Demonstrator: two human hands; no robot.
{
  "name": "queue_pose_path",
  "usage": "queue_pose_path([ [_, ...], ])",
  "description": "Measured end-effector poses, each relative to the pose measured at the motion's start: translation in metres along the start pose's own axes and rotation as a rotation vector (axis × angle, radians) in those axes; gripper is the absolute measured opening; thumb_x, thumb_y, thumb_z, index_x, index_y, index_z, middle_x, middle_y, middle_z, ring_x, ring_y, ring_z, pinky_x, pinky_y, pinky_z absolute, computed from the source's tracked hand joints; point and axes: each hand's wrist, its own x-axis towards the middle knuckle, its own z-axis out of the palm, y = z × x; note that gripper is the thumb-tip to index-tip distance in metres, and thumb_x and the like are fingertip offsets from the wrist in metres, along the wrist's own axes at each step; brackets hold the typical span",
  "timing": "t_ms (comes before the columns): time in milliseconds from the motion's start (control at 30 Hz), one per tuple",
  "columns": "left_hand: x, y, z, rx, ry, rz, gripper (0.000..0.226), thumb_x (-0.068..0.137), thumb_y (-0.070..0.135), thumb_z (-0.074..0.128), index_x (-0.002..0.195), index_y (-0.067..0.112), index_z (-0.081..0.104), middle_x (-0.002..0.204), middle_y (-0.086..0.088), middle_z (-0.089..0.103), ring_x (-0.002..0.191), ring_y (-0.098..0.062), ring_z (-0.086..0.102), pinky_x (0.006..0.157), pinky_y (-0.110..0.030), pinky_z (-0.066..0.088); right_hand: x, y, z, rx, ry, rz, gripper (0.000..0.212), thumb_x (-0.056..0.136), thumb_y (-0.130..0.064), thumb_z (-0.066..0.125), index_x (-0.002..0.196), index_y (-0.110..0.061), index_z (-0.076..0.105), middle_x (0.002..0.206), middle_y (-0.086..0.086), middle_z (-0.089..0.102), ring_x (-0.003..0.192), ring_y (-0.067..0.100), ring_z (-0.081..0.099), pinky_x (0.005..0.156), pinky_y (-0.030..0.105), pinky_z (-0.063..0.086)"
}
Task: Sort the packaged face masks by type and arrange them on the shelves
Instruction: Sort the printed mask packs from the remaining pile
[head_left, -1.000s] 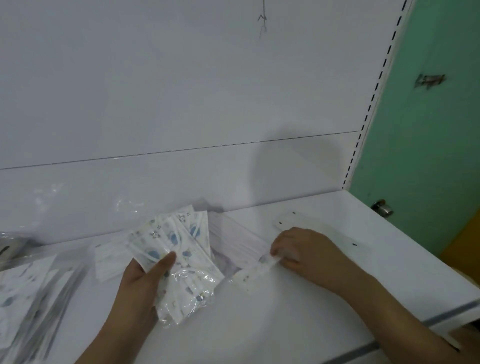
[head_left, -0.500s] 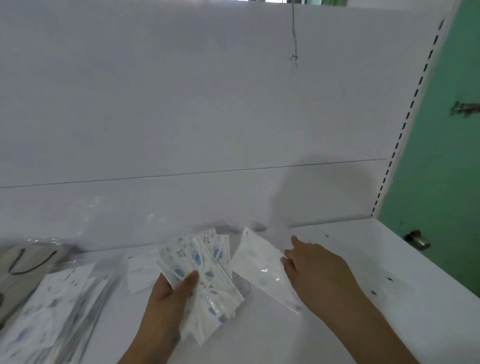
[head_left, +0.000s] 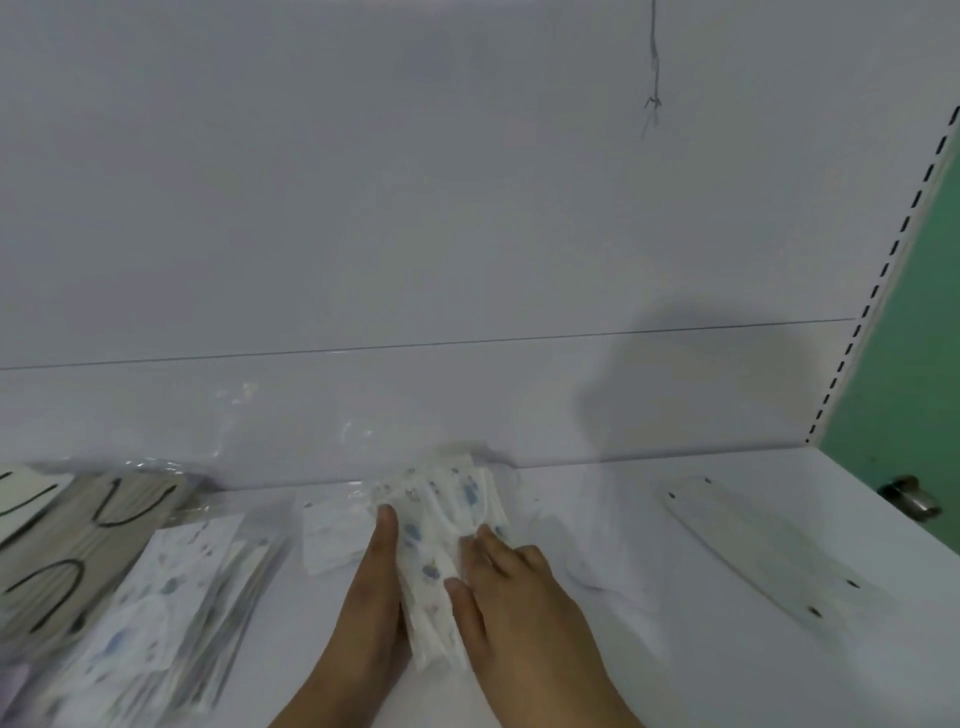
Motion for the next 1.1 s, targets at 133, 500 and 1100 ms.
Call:
queue_pose_path([
  [133,-0.001,-0.003,-0.003,0.322,0.095,0.225,0.026,0.092,0.01,0.065,0.118,0.009,0.068,0.105,-0.015,0.077,0.098,-0.031,0.074,0.095,-0.049,0.054,-0.006,0.01,-0.012,0.399,-0.331,-0.171,0.066,0.091,-0.065,0.015,0.146,-0.039,0.04,0.153,-0.026,0.034,0.134,-0.003,0.035,0.109,0.017,0.032],
  [500,-0.004,-0.003,0.006,0.295,0.158,0.209,0.019,0.091,0.008,0.068,0.108,0.015,0.07,0.095,-0.009,0.079,0.089,-0.03,0.076,0.075,-0.037,0.056,-0.034,0.198,-0.051,-0.33,-0.087,0.637,0.024,0.097,-0.041,0.046,0.1,-0.02,0.058,0.095,-0.006,0.06,0.09,0.012,0.055,0.071,0.027,0.046],
  [1100,0.018,0.046,-0.051,-0.032,0.603,0.46,0.041,0.095,0.006,0.064,0.134,0.016,0.06,0.125,-0.006,0.068,0.113,-0.026,0.065,0.103,-0.042,0.048,0.062,0.048,0.003,-0.191,-0.578,-0.1,0.067,0.093,-0.069,0.034,0.147,-0.03,0.038,0.156,0.001,0.033,0.14,0.027,0.031,0.108,0.042,0.028],
])
